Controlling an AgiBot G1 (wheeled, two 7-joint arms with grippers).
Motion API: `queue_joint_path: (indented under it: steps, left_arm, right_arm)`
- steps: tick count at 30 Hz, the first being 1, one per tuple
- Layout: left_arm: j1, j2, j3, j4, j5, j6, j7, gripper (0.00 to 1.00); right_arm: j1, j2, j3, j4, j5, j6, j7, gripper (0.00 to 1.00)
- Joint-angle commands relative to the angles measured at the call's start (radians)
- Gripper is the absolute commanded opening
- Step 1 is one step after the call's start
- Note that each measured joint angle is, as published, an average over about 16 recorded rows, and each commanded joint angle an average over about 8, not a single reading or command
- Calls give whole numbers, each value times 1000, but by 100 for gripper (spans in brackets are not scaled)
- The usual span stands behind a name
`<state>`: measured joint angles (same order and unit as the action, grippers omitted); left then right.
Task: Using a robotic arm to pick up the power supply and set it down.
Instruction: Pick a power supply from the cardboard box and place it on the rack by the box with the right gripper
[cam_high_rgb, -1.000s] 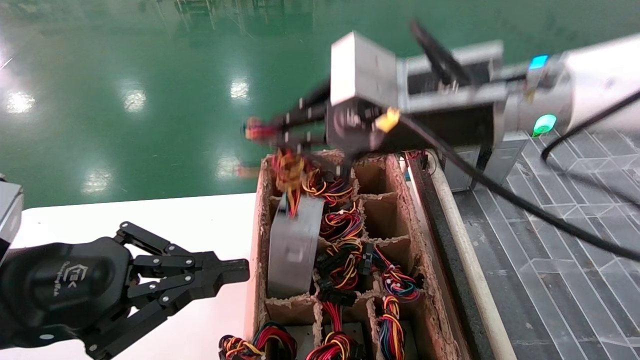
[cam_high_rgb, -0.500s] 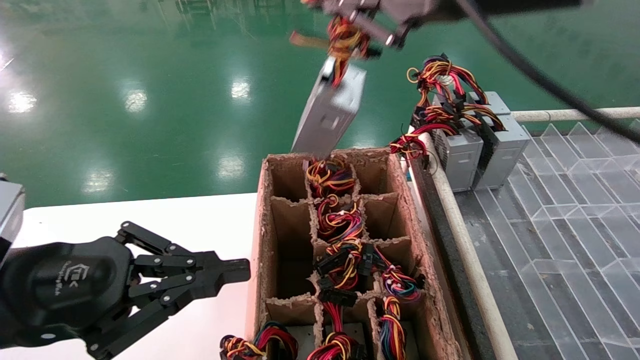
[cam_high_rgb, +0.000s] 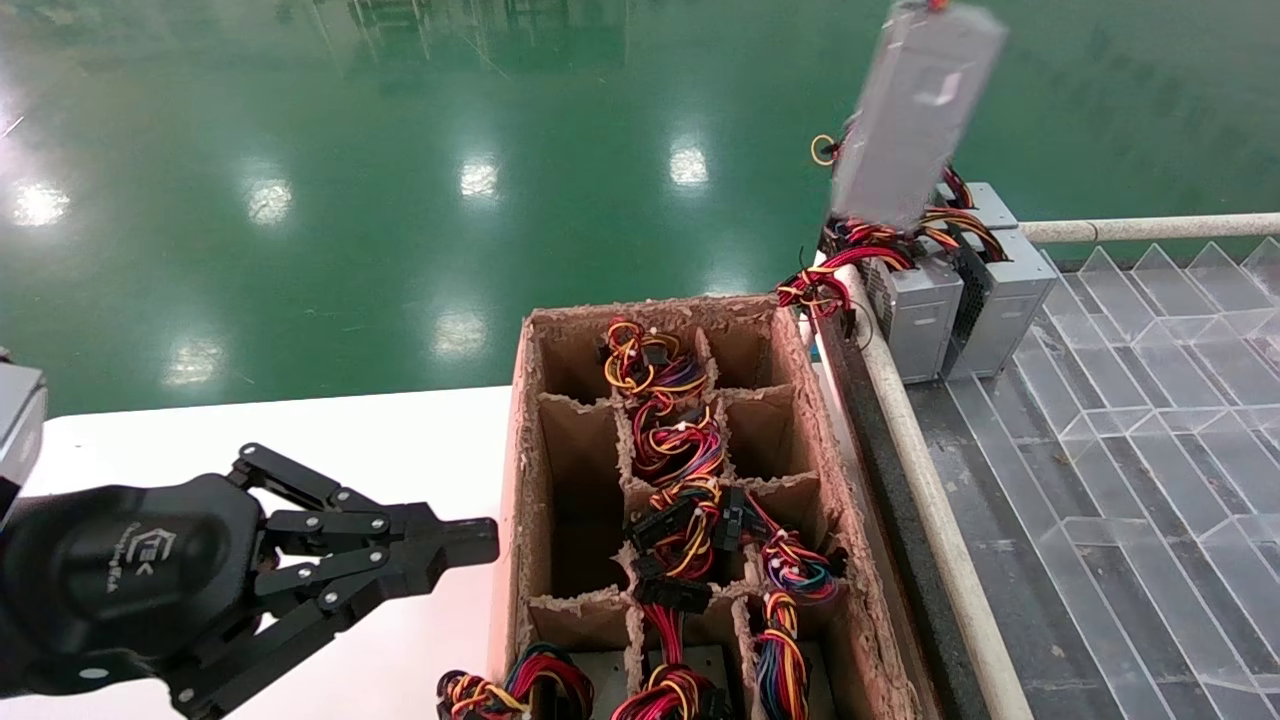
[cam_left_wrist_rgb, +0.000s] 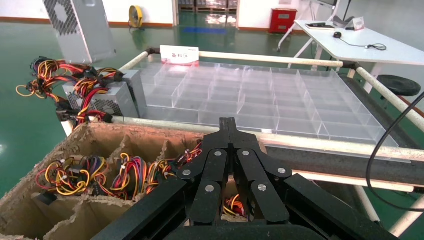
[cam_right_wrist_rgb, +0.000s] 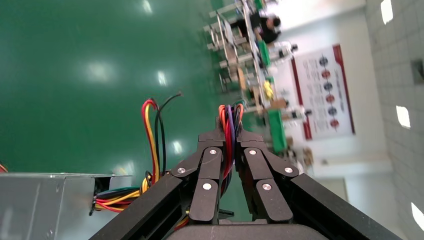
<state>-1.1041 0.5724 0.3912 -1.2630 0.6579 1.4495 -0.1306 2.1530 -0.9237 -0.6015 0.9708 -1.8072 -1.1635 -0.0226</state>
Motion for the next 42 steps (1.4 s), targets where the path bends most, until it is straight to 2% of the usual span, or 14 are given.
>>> queue_joint_path:
  steps: [1, 6, 10, 17, 22, 30, 42]
  left_arm:
    - [0, 0, 0, 0, 0, 0, 0, 0]
    - [0, 0, 0, 0, 0, 0, 0, 0]
    - [0, 0, 0, 0, 0, 0, 0, 0]
    - [0, 0, 0, 0, 0, 0, 0, 0]
    - [0, 0, 0, 0, 0, 0, 0, 0]
    - [0, 0, 0, 0, 0, 0, 0, 0]
    - [0, 0, 0, 0, 0, 0, 0, 0]
  right_arm:
    - [26, -3, -6, -50, -27, 8, -21, 0]
    - [52, -7, -35, -146, -103, 78, -174, 0]
    - [56, -7, -38, -237, -122, 147, -292, 0]
    - [69, -6, -21, -407, -106, 236, -439, 0]
    - [83, -10, -40, -492, -141, 278, -532, 0]
    - [84, 2, -63, -580, -171, 265, -595, 0]
    - [2, -11, -49, -721, -130, 270, -657, 0]
